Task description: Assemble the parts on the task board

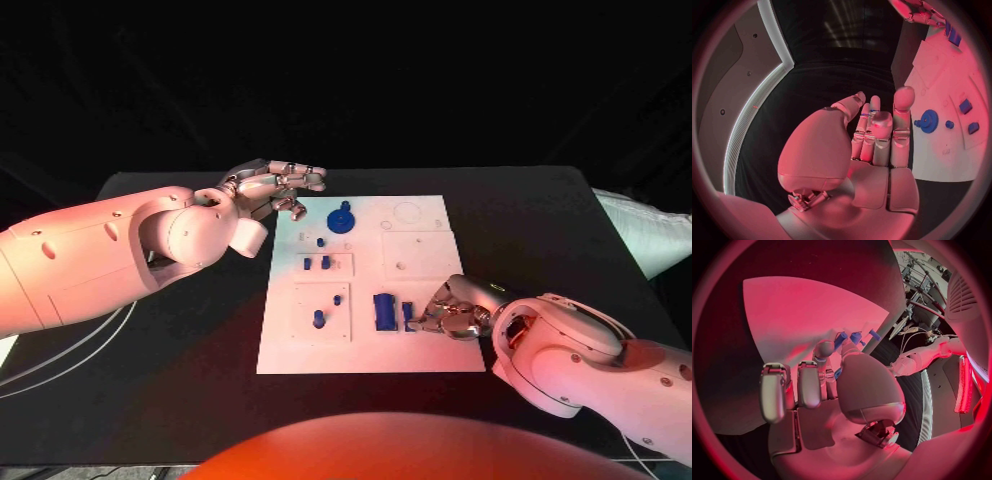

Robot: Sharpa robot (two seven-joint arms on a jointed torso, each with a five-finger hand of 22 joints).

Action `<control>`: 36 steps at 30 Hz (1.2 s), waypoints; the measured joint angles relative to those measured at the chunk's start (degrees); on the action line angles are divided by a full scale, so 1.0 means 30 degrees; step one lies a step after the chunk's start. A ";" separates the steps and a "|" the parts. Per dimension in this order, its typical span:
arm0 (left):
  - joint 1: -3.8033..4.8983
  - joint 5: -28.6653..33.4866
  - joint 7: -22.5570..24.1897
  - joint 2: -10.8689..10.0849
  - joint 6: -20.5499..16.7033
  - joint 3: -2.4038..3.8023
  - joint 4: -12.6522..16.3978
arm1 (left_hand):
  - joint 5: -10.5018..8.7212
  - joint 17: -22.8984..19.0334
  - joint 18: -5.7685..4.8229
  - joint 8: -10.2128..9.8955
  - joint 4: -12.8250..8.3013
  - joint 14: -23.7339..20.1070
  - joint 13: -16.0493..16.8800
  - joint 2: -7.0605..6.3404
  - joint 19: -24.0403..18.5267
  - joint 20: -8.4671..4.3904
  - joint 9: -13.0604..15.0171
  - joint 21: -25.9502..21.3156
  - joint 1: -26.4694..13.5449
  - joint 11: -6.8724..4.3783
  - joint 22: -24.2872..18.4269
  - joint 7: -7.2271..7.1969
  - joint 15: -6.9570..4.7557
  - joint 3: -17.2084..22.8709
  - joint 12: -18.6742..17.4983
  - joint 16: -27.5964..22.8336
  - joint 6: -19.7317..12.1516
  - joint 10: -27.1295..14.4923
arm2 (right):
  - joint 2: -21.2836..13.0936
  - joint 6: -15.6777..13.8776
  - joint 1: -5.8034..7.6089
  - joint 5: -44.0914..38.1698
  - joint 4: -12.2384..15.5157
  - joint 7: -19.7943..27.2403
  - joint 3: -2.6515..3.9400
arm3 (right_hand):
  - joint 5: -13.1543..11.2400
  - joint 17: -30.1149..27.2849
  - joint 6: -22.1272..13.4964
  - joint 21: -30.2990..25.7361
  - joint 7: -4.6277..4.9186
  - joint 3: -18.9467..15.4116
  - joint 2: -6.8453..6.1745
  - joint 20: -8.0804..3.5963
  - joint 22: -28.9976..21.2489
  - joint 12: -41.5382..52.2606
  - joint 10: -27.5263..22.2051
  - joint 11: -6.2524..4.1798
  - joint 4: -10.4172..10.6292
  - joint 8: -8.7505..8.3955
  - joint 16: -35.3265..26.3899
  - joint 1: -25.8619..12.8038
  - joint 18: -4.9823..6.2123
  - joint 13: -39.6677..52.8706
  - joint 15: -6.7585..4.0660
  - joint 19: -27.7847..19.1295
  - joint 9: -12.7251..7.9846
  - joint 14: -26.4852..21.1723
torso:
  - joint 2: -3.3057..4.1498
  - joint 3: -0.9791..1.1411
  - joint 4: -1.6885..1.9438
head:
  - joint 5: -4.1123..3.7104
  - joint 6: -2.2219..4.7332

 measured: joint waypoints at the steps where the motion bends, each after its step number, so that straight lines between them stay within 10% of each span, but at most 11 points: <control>1: 0.0000 -0.0003 -0.0002 -0.0002 0.0000 0.0000 0.0000 | 0.0000 0.0000 0.0000 0.0000 0.0000 0.0001 0.0000 0.0000 0.0000 0.0000 0.0000 0.0000 0.0000 0.0000 0.0000 0.0000 0.0000 0.0000 0.0000 0.0000 0.0000 0.0000 | 0.0032 0.0027 0.0010 0.0000 -0.0011 0.0013 0.0012 | -0.0088 0.0011 0.0000 0.0000 0.0000 -0.0028 -0.0002 -0.0001 0.0000 0.0000 0.0001 0.0000 -0.0046 0.0000 0.0000 0.0081 -0.0001 0.0000 0.0000 0.0000 0.0000 0.0000 | 0.0002 0.0000 0.0000 | 0.0007 0.0000; 36: -0.0001 -0.0053 -0.0039 0.0014 0.0034 -0.0003 -0.0049 | 0.0000 -0.0028 0.0000 0.0000 0.0000 0.0000 -0.0008 0.0000 0.0000 0.0000 -0.0019 0.0000 0.0000 0.0000 0.0004 0.0000 0.0000 0.0000 0.0000 0.0000 0.0000 0.0000 | 0.0863 -0.0110 0.0017 -0.0139 -0.0648 0.0180 0.0011 | -0.0169 0.0351 0.0222 0.0000 -0.0083 -0.1294 0.0992 0.0000 -0.0006 0.0377 0.0074 -0.0073 0.0443 -0.0230 0.0184 0.0333 -0.0001 0.0363 -0.0001 -0.0001 0.0167 0.0000 | -0.0031 0.0000 -0.0016 | 0.0095 0.0000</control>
